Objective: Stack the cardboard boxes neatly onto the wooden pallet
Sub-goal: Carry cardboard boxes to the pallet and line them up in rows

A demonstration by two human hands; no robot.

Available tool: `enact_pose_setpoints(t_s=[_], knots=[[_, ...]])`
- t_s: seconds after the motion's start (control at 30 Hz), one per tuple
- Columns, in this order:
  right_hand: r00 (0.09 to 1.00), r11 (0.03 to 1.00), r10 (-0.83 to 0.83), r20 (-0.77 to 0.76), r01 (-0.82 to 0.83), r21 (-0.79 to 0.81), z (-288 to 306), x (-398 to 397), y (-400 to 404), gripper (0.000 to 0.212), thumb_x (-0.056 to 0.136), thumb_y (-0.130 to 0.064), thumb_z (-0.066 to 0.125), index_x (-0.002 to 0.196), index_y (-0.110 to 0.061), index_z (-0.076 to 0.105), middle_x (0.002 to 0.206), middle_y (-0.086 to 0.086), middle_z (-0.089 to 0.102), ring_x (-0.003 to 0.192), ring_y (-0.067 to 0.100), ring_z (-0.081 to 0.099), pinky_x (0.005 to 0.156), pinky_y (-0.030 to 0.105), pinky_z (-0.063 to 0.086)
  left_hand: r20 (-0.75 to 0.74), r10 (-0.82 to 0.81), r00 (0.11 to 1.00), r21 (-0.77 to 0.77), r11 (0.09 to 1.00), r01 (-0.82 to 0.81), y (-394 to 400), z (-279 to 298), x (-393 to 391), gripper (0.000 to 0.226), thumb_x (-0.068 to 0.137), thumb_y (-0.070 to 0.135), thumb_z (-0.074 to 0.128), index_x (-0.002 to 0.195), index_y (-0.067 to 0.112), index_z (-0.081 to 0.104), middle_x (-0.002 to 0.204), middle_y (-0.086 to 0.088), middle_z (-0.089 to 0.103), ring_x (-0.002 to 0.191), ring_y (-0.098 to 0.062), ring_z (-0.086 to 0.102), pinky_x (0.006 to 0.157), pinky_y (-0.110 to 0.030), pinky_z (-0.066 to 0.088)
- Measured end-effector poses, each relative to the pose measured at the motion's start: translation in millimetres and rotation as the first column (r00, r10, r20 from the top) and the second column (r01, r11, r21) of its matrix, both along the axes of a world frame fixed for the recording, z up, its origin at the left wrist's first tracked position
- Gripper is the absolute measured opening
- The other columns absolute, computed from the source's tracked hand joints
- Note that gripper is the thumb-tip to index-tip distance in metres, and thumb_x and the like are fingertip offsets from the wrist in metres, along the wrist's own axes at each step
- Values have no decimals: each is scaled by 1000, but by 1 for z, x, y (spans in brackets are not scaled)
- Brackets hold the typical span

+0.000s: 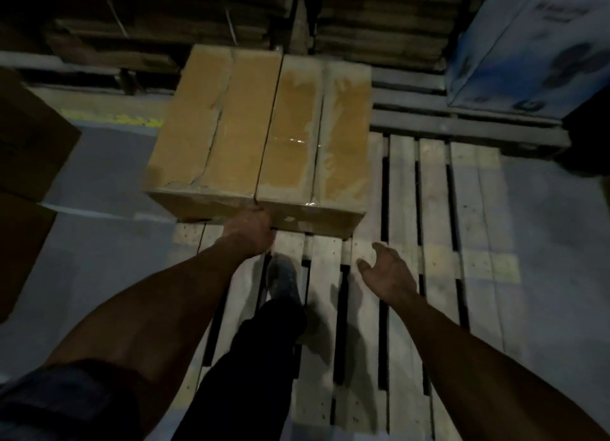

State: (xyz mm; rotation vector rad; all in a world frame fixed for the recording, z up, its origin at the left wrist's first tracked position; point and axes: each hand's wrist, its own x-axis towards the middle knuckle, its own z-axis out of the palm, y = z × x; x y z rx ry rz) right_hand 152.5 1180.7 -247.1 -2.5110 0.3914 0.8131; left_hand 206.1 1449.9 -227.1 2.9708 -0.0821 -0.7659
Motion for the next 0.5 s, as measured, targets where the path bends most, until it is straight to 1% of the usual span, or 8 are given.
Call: enact_pose_setpoints(t_s=[0.07,0.17,0.23,0.3,0.37,0.4,0.5], knots=[[999,999,-26,45,24,37,30,-53,-7,66,99,-47,49,154,-16,29,155,13,36,138,33,39,112,42,36,50,4,999,-35,999,-3,-15,32,-45,51,99,38,48,141,8,43,138,-16,53,123,-33,53,95,-37,45],[994,997,-52,100,46,61,83,-144,-20,67,99,-49,49,155,-17,30,155,12,37,138,32,40,112,42,37,118,7,993,-145,989,10,-43,87,-130,53,99,39,49,142,10,43,138,-16,53,123,-34,52,96,-38,44],[988,995,-87,127,79,68,116,-199,-27,67,99,-48,49,154,-17,30,155,12,38,139,31,40,112,40,36,109,28,994,-220,976,-4,-61,120,-182,53,100,36,48,144,7,41,138,-17,51,124,-35,50,96,-38,43],[982,991,-114,151,101,86,151,-257,-33,66,100,-46,49,155,-15,30,154,12,38,139,31,40,111,39,36,78,25,997,-271,962,-3,-75,150,-238,49,99,38,45,138,9,49,138,-14,52,123,-32,50,96,-38,43],[972,987,-141,187,122,107,181,-310,-39,64,100,-44,49,154,-14,31,152,13,40,137,31,41,108,37,36,87,-14,996,-283,958,38,-87,175,-286,51,95,46,41,130,12,56,135,-11,55,120,-29,52,94,-36,44],[969,985,-154,193,134,111,192,-331,-41,64,100,-44,49,154,-14,31,153,13,40,137,31,41,108,37,36,106,-15,994,-287,957,45,-93,186,-306,50,95,46,44,130,13,57,134,-11,56,120,-29,52,93,-36,45],[958,978,-203,203,188,90,218,-390,-51,67,100,-46,49,155,-14,29,154,12,39,138,31,41,110,40,37,184,-47,982,-296,950,101,-112,217,-361,49,98,41,50,139,14,51,139,-9,54,126,-27,50,96,-34,44]])
